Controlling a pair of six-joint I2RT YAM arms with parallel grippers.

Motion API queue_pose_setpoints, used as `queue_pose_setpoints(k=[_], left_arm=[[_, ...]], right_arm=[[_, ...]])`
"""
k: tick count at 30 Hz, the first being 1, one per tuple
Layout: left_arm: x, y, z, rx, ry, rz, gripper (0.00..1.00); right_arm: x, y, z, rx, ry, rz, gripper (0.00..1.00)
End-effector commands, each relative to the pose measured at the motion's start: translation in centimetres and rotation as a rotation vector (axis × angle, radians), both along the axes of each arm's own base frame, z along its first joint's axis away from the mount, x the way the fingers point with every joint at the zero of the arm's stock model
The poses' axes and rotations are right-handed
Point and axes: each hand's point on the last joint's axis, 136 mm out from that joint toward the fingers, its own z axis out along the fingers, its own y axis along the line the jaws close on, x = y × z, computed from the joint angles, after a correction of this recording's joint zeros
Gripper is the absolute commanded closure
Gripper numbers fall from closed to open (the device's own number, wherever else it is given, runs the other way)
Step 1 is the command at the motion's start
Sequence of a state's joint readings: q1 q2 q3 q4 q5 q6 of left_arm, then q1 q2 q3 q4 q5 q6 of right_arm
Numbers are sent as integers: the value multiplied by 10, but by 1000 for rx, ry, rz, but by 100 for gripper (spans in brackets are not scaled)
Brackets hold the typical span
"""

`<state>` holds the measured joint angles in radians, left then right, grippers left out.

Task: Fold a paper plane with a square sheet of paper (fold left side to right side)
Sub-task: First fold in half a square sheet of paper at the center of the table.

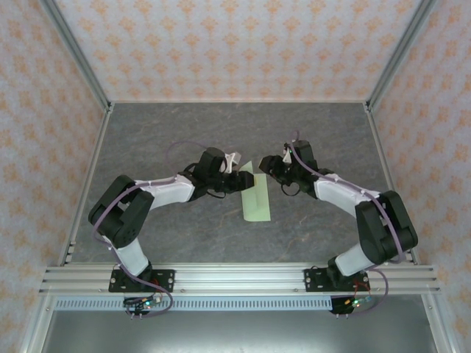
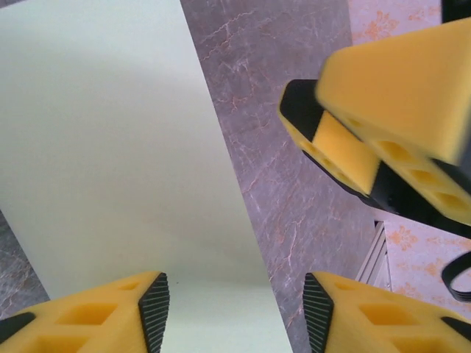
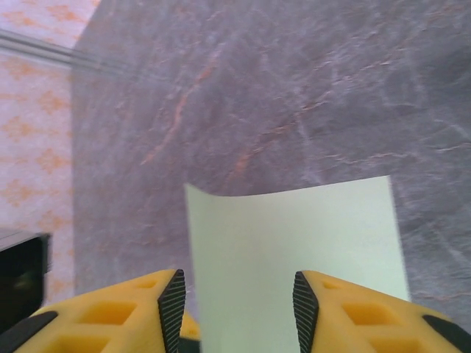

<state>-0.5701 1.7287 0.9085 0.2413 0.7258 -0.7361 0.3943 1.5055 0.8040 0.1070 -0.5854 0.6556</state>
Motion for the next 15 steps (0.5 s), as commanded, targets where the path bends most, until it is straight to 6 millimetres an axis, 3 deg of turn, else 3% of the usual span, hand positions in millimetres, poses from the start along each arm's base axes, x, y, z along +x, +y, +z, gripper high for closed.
queue_pose_setpoints(k=[1,6,11,15], left_arm=[[4,-10,9,-29,-27,-17,52],[4,-11,5,-21,-21,-17,68],[4,-11,5,-17,-18,-15,73],[3,-10,7,-14,-23,-13,74]], right_arm=[[-3,14,7,90,17,43,52],[-4,27,1,154,52,81,53],[-6,36,-13,172,95,111,55],[-8,33,-20,148,99,98,71]])
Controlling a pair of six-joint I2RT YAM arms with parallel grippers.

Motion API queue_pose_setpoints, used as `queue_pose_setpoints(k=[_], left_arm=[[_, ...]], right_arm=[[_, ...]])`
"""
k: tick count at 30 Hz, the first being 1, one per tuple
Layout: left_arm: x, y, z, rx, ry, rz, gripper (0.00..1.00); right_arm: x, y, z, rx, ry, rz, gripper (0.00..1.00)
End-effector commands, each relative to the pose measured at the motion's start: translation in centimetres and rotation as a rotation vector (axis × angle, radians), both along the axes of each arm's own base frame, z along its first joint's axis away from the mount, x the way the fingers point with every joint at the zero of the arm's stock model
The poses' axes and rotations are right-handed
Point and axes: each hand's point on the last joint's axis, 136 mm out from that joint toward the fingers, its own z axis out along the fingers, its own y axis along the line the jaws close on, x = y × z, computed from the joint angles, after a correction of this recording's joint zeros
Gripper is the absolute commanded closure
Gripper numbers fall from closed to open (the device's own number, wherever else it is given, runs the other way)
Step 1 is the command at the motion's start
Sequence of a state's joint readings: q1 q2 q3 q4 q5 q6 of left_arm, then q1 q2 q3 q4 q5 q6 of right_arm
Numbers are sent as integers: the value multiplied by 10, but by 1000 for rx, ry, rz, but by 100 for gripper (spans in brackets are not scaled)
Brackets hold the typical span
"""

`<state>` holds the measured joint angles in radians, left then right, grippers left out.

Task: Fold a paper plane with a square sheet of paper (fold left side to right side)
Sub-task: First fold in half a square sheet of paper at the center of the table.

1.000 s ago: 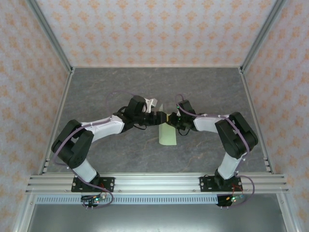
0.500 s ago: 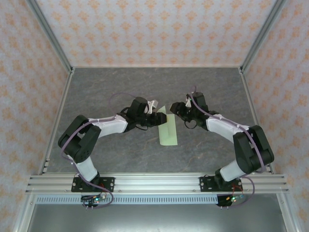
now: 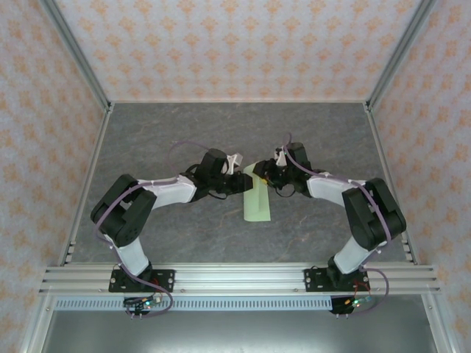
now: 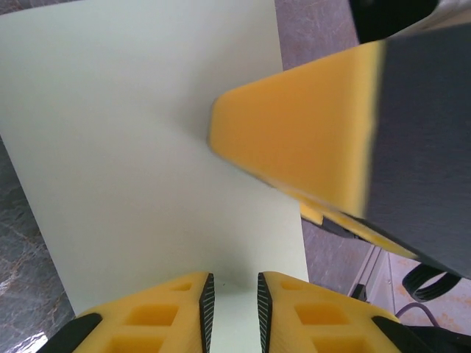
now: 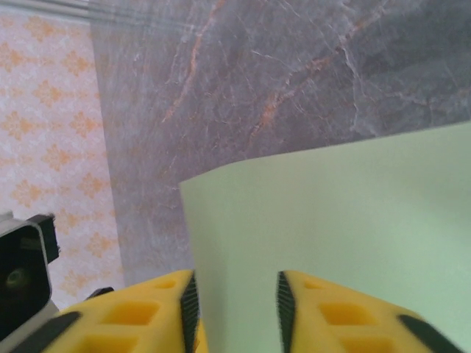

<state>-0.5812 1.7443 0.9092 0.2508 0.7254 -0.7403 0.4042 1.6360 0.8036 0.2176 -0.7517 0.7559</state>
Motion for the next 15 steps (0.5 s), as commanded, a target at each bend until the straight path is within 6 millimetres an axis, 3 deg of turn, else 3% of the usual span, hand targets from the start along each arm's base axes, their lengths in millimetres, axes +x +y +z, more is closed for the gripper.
queue_pose_setpoints(k=[1,5,10,15], left_arm=[[6,-5,12,-10,-34,-2,74],[3,4,16,32,-55,14,67],[-2,28,10,144,-56,74,47],[-3,43,-11,248,4,121,37]], right_arm=[[0,2,2,-4,-33,11,76],[1,-11,-6,-111,-42,4,90],[4,-22,-22,-236,-30,19,90],[10,-27,-31,-318,-32,44,90]])
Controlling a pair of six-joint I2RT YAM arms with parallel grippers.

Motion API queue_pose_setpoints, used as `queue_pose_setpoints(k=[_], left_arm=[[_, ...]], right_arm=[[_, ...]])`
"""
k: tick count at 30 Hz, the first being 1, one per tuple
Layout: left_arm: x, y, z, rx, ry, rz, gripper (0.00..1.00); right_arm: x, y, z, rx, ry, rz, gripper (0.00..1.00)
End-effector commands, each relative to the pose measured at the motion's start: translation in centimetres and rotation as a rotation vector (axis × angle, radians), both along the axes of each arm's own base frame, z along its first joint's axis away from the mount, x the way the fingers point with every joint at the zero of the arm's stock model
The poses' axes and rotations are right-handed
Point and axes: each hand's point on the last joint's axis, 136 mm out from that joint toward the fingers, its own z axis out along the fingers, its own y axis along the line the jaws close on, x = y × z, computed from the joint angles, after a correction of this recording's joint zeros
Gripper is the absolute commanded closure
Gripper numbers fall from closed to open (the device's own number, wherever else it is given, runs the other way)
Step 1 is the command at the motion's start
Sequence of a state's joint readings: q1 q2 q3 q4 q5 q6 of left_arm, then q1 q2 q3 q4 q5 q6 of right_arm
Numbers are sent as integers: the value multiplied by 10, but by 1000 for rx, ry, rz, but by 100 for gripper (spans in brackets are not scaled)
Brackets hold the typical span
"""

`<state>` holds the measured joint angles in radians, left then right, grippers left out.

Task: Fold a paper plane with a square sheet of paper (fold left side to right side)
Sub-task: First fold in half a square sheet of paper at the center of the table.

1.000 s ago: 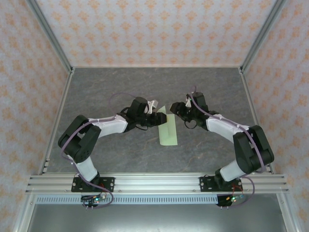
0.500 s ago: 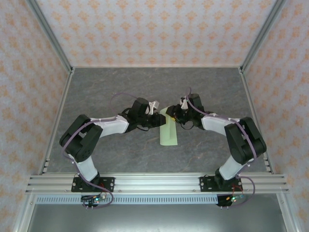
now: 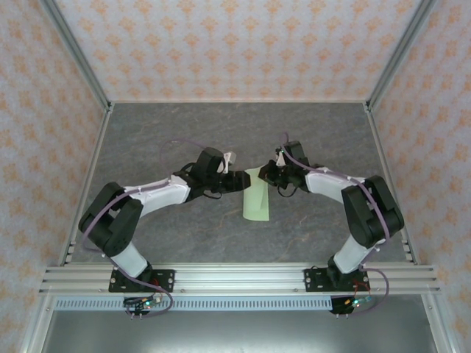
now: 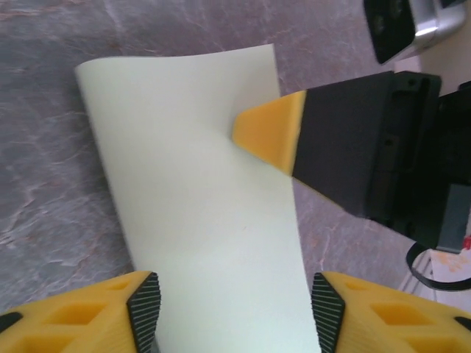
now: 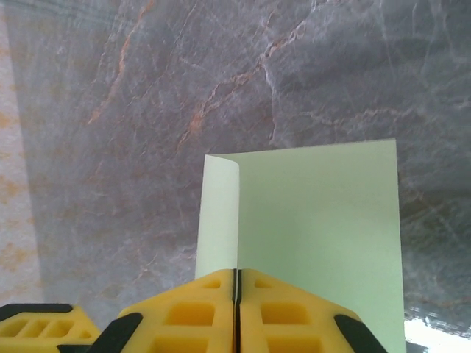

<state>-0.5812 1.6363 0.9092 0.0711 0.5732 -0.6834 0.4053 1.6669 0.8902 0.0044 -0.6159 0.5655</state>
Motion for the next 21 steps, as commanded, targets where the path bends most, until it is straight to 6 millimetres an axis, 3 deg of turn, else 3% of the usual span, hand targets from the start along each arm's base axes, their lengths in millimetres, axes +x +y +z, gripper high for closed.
queue_pose_setpoints(k=[1,10,21], left_arm=[[-3,13,-20,110,54,44,36],[7,-6,-43,163,104,41,31],[5,-11,-63,302,119,21,40]], right_arm=[[4,-7,-12,-97,1,24,90],[2,-11,-28,-131,28,23,89],[1,-13,-30,-135,22,17,86]])
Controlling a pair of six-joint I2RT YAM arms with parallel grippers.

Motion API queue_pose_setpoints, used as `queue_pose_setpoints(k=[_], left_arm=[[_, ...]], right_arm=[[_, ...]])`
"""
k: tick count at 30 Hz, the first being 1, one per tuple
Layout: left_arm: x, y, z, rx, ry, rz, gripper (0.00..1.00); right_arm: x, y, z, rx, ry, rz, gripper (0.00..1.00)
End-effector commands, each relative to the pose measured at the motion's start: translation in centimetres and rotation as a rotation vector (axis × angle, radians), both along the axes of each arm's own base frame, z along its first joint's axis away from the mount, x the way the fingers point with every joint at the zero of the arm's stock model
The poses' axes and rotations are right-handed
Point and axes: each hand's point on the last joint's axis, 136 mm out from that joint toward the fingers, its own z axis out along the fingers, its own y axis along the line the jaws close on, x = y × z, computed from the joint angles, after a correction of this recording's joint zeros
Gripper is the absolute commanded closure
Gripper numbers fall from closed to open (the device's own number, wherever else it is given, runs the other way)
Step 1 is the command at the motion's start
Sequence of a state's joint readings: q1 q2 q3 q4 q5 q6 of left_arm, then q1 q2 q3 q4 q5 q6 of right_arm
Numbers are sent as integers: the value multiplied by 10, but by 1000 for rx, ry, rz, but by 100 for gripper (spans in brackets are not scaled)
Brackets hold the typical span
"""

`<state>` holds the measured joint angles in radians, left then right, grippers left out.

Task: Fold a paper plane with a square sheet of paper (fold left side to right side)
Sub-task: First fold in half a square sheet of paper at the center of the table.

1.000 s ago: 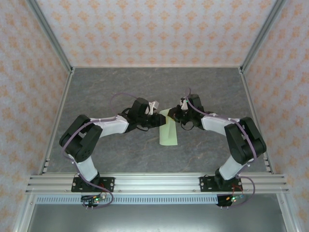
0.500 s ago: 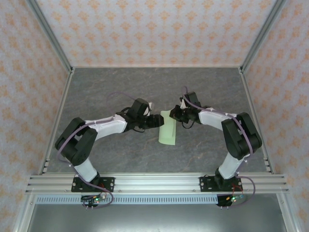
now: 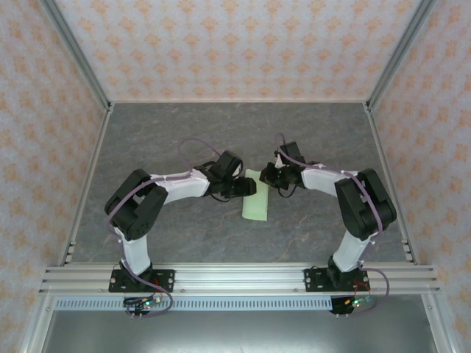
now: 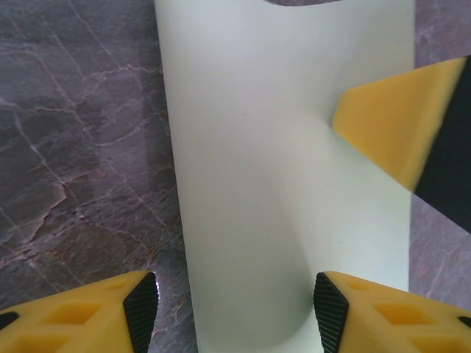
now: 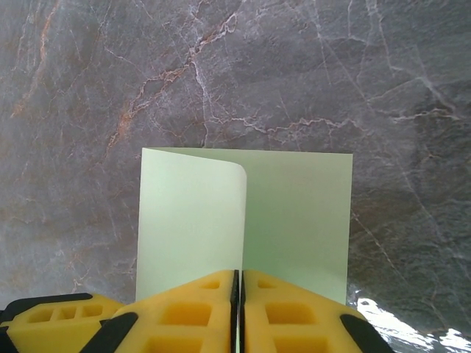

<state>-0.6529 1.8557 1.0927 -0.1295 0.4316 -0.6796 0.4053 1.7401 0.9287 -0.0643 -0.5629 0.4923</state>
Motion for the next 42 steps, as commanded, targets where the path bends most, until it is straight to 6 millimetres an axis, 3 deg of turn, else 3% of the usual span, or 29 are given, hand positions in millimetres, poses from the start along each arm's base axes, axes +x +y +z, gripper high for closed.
queue_pose_setpoints(k=[1,4,7,9,14,20,29,42], left_arm=[[0,2,-5,89,-5,-7,41],[0,0,-9,108,0,-14,42],[0,-2,-8,115,-2,-13,42],[-1,-1,-19,135,16,-13,42],[-1,1,-23,157,22,-4,41],[-3,-3,-27,168,43,-7,41],[-5,-4,-33,228,53,-7,38],[-8,2,-43,276,97,30,36]], right_arm=[[0,-4,-2,-30,-17,-1,85],[3,-7,5,-36,-38,-12,79],[3,-17,15,-64,-74,-39,64],[2,-29,20,-105,-100,-66,55],[-8,-60,28,-240,-141,-117,37],[-28,-80,28,-288,-140,-160,35],[-53,-91,21,-274,-120,-198,35],[-59,-93,13,-259,-107,-215,35]])
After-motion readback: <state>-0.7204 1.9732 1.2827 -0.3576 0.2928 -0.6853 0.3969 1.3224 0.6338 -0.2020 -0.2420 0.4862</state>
